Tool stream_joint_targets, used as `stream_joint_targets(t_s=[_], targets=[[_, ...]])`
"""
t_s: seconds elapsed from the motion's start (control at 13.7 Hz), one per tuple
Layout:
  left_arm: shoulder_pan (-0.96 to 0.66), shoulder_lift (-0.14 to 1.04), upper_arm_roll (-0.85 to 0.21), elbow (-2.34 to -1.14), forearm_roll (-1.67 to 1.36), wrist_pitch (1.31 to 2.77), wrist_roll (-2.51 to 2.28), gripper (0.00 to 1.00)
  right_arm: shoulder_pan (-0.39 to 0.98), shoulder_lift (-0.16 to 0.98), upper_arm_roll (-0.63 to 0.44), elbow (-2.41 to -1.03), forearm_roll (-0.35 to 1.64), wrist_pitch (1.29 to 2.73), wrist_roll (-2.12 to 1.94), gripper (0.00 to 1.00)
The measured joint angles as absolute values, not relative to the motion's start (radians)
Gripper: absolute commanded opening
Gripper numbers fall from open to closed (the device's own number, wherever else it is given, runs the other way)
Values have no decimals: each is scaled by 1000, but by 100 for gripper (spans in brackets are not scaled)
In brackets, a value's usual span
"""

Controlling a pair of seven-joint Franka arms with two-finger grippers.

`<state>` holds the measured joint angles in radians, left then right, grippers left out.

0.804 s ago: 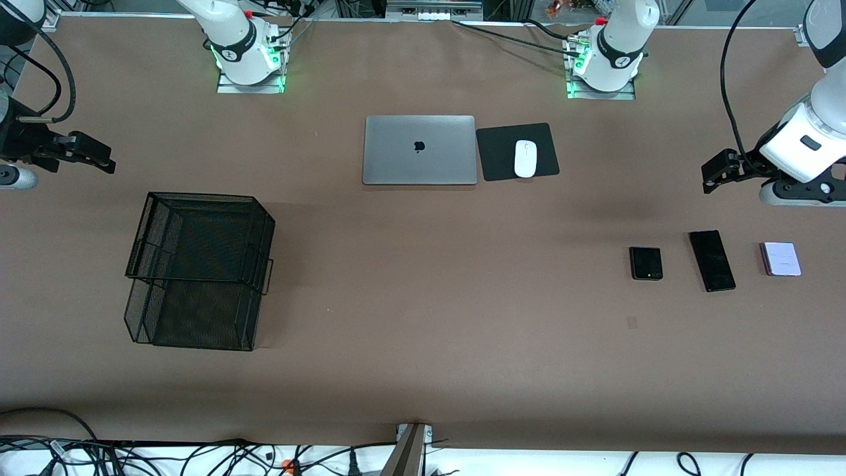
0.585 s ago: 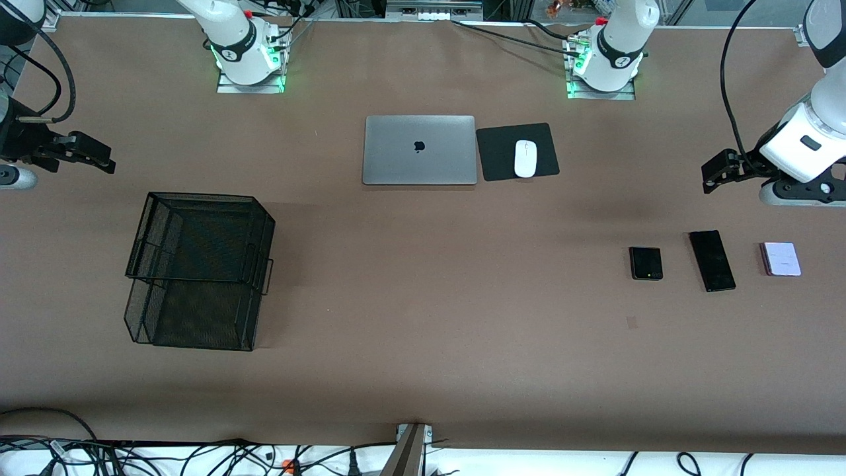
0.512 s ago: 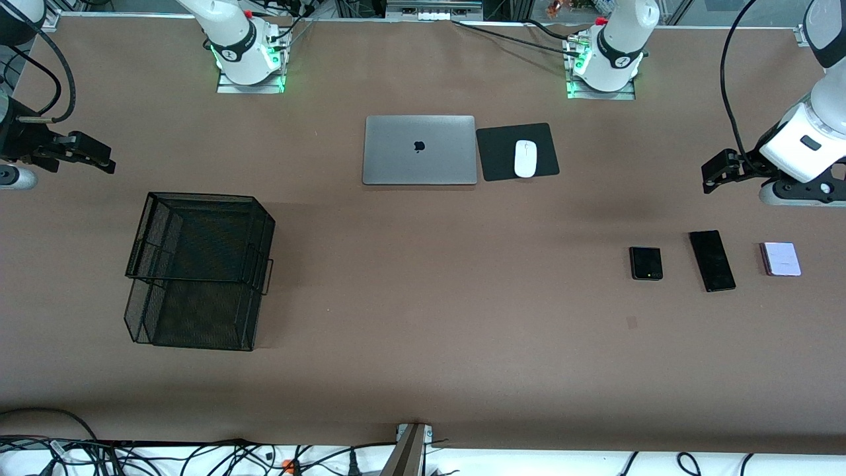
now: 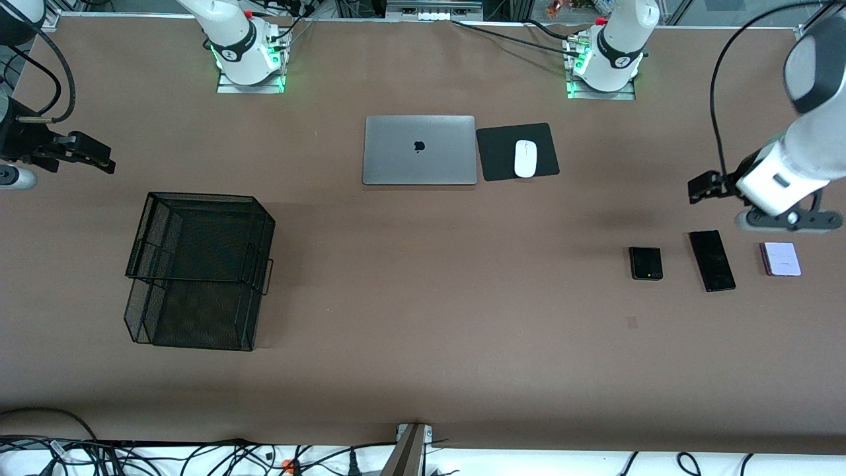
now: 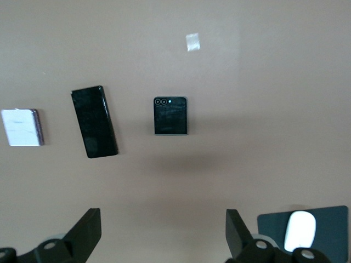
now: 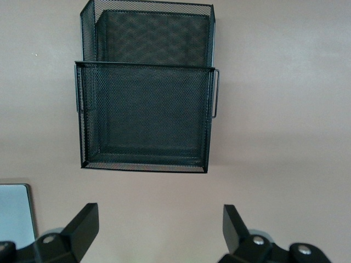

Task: Place phones with both arms
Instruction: 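Reach the left gripper to the small black flip phone and grasp it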

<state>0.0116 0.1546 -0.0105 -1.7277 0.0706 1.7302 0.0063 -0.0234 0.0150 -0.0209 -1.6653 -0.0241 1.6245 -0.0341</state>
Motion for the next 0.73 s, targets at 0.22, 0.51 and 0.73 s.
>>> stream_joint_targets(t_s=[0.22,0.51,0.73], targets=[[51,282,-8,-1792,73,1965,19,100,-23,15,-21,-1665,-24,1625,-34,100],[63,390,-9,-1973,73,2348,31,100,-23,15,-22,-1665,-24,1625,-34,100],[64,457,-10,-2060,74,2557,31,100,-23,15,-22,-1666,-24,1625,-34,100]])
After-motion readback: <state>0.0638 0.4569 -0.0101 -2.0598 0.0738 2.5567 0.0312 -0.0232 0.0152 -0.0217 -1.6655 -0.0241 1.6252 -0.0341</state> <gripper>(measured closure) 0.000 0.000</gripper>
